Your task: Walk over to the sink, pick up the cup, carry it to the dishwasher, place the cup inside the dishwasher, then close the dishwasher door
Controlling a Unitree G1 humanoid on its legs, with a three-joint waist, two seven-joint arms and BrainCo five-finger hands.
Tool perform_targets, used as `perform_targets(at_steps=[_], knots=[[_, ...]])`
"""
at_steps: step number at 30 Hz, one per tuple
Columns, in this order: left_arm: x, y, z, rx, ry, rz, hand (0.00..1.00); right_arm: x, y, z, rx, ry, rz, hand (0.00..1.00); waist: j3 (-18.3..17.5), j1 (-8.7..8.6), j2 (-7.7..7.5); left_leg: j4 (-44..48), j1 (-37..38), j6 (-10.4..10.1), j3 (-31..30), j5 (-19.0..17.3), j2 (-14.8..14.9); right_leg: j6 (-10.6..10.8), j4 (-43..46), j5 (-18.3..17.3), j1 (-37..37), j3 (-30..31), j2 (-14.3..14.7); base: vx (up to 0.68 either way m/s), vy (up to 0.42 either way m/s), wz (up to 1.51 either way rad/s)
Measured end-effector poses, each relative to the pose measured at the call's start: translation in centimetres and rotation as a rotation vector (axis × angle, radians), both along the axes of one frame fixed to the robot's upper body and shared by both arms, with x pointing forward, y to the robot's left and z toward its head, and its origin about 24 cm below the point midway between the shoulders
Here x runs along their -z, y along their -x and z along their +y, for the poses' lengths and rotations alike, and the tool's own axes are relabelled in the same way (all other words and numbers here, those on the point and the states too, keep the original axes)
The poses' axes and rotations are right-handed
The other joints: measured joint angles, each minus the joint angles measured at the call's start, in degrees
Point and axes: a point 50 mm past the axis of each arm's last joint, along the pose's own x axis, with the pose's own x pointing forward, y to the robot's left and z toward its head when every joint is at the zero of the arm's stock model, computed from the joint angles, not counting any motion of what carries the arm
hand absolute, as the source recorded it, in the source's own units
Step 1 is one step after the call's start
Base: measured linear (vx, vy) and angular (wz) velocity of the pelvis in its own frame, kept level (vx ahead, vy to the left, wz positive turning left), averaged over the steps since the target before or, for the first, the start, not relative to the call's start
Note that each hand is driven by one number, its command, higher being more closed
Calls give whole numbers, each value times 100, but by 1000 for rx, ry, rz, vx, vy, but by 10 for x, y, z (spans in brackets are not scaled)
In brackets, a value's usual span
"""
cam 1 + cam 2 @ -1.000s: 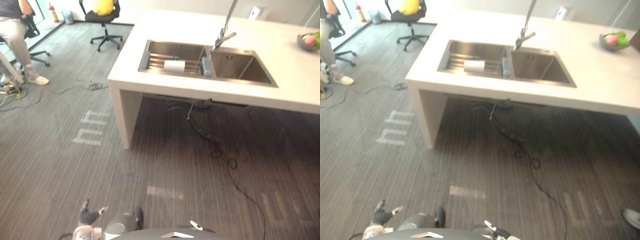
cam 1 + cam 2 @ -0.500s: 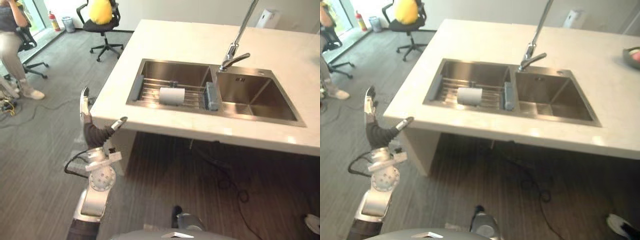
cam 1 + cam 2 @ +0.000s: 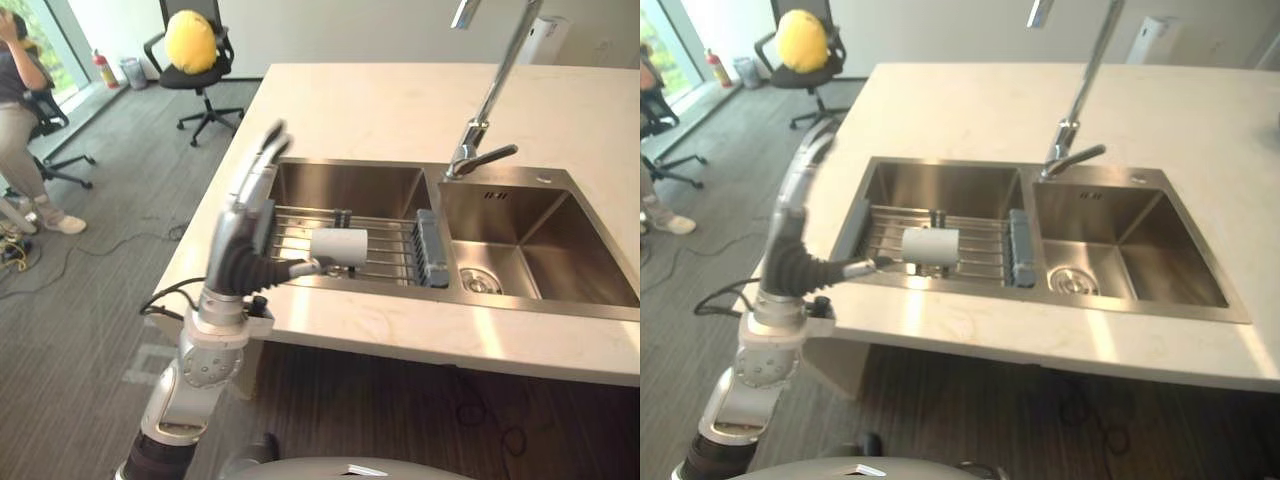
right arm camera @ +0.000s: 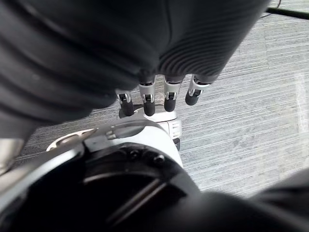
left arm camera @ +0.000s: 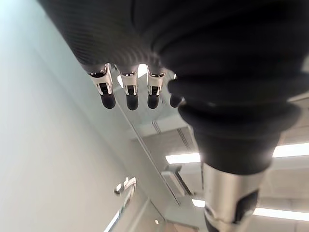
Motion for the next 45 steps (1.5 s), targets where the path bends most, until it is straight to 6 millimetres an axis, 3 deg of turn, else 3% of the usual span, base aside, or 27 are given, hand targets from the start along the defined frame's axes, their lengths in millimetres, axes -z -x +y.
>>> perform_targets(at_steps=[4,7,12,16,22,26,30,35,45], knots=[[4,3,-23,148,-129,55,0,0,-2,-1,16,21,-1,0,-14,-72,5,-406,338,13,269,89,-45,33,41,-19,4,248,-55,48,57,-37],[9,-6,-37,198,-215,109,0,0,-2,-2,31,29,1,0,-46,-220,22,-792,520,10,323,254,-64,77,60,-47,-48,303,-49,-22,27,-14],[38,-40,-49,185,-411,304,0,0,-4,-4,35,55,4,0,-69,-364,-12,-804,664,5,456,262,-25,120,50,-26,-6,418,13,-29,10,-13],[54,-76,-45,80,-532,443,0,0,-7,-4,23,73,-11,0,-77,-547,-45,-807,686,2,581,261,-23,137,-72,52,-4,533,18,-25,13,-14],[53,-109,-31,-41,-603,508,0,1,-12,3,18,66,-31,0,-113,-749,-161,-808,692,-6,757,225,-24,167,-259,226,1,699,26,7,18,-17],[51,-134,-11,-151,-708,565,0,2,-12,6,18,58,-34,0,-130,-925,-248,-807,699,-10,902,191,-31,194,-366,302,-6,800,20,25,14,-14],[39,-146,-2,-176,-815,608,0,2,-12,6,16,58,-32,0,-131,-1018,-245,-807,717,-28,945,177,-26,194,-385,309,-4,842,22,22,-3,-6],[44,-158,10,-169,-1001,764,0,1,-12,6,21,58,-37,0,-116,-1174,-187,-807,744,-34,1055,151,-21,184,-412,330,-11,917,26,6,-1,-9],[38,-168,28,-135,-1049,960,0,0,-16,2,19,65,-58,0,-73,-1289,-38,-807,768,-50,1101,122,-23,190,-433,339,-16,995,27,3,2,-4]])
